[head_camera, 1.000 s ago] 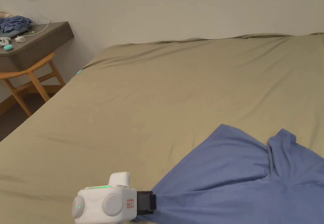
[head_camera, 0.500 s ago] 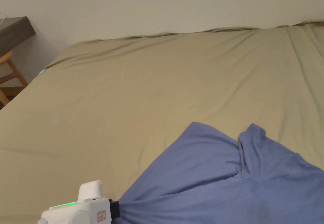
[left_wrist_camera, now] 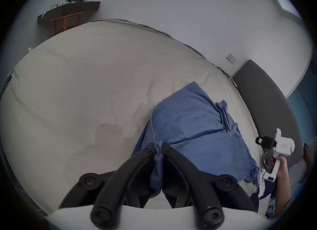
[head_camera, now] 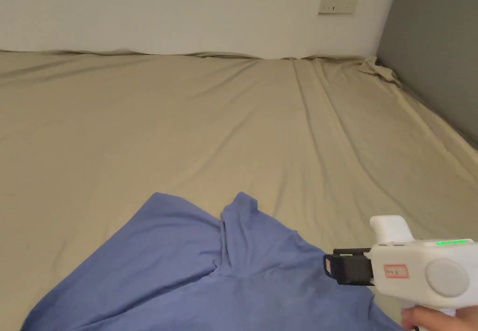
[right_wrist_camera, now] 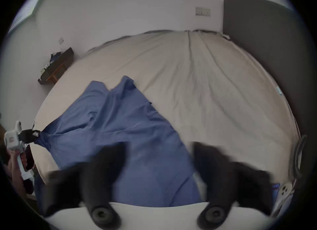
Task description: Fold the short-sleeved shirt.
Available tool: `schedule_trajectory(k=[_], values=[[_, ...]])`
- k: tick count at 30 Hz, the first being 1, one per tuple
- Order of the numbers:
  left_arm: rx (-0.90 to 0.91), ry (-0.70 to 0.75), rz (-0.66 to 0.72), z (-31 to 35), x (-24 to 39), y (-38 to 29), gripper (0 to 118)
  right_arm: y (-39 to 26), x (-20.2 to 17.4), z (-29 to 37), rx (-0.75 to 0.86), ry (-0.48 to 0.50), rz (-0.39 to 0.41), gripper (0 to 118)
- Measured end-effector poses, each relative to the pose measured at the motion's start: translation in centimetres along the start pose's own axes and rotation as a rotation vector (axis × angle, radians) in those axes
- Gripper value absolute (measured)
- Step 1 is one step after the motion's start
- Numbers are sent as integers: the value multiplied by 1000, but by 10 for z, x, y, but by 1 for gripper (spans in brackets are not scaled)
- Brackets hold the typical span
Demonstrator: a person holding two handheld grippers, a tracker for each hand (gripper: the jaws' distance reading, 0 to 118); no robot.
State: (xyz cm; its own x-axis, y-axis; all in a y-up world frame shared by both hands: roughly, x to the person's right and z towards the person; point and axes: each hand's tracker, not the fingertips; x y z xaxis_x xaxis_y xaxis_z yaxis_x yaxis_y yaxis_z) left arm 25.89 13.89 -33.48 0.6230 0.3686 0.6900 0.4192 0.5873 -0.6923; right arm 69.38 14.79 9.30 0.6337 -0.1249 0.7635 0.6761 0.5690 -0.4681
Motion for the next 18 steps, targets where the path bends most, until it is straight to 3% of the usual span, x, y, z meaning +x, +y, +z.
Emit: schedule_trajectory(k=[1, 6, 11, 14, 15, 16, 17, 18], values=[[0, -1, -2, 0, 0, 0, 4, 7, 4, -12, -7, -9, -1, 107], [-15, 17, -7, 4, 22, -8, 4, 29, 10, -70, -127, -29, 39, 107], [-25, 21, 2, 5, 23, -5, 4, 28, -10, -108, -250, -69, 113, 108], [-26, 29, 5, 5, 22, -4, 4, 20, -27, -108, -241, -135, 186, 86], [-27, 28, 10, 5, 22, -4, 4, 19, -32, -101, -210, -128, 189, 67], [-27, 32, 12, 5, 22, -4, 4, 18, -35, -97, -207, -68, 206, 36], [-27, 35, 15, 5, 23, -5, 4, 14, -40, -89, -185, -94, 246, 4], [-31, 37, 17, 4, 20, -5, 4, 10, -42, -83, -168, -125, 300, 4]])
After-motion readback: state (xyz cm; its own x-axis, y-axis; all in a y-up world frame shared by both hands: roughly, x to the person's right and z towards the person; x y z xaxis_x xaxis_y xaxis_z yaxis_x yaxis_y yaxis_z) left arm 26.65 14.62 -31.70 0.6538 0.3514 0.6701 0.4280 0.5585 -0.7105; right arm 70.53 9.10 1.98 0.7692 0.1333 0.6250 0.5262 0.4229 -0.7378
